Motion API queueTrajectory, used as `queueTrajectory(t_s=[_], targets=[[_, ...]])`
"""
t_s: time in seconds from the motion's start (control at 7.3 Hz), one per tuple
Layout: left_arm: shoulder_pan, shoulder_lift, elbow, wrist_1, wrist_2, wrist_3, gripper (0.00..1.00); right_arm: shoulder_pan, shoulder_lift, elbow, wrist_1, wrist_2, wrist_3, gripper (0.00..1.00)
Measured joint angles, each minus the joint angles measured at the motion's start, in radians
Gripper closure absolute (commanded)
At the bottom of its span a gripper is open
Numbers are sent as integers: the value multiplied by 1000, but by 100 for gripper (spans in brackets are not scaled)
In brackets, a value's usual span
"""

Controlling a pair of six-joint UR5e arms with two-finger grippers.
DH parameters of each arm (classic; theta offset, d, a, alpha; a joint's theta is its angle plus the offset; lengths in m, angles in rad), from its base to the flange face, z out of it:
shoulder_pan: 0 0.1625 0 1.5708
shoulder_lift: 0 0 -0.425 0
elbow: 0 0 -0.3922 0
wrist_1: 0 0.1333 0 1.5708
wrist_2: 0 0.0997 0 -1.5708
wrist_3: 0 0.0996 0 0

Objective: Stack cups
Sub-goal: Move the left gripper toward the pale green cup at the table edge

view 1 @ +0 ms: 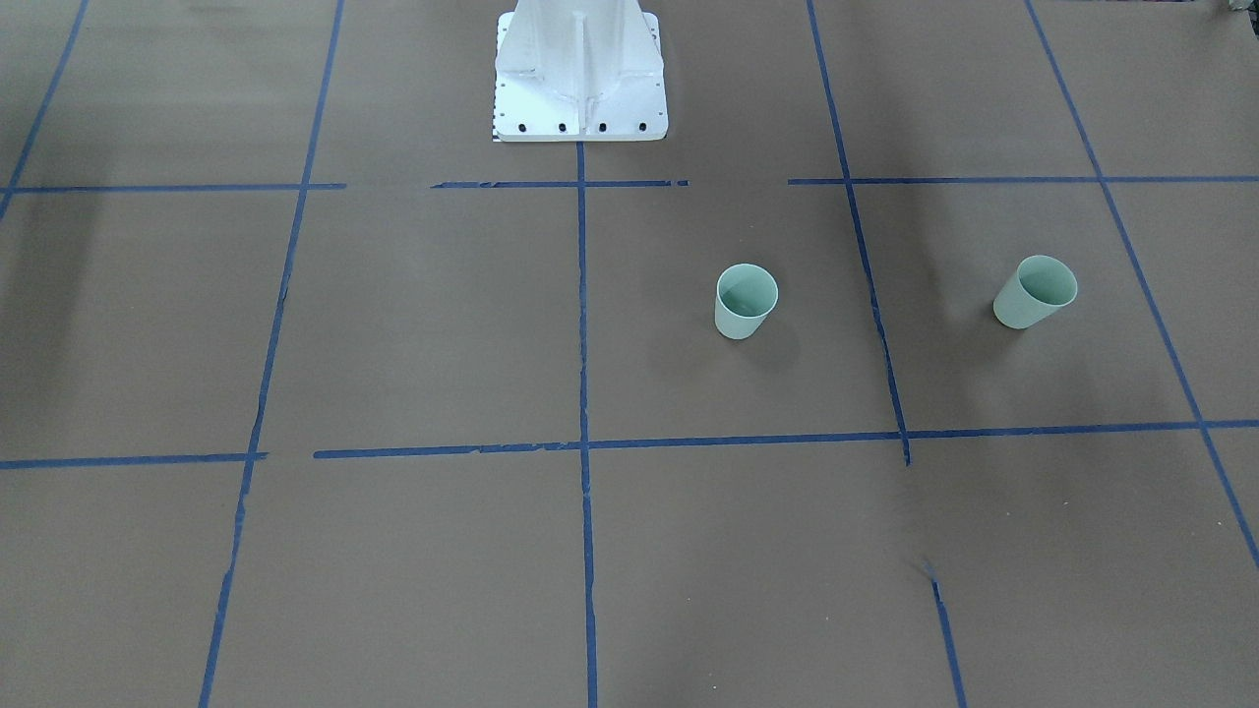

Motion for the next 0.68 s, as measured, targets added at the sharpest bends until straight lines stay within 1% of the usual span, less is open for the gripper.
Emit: queueTrajectory(t_s=[0.68], targets=[[3, -43, 13, 0, 1, -1, 0, -1, 0, 0, 0, 0, 0, 0]])
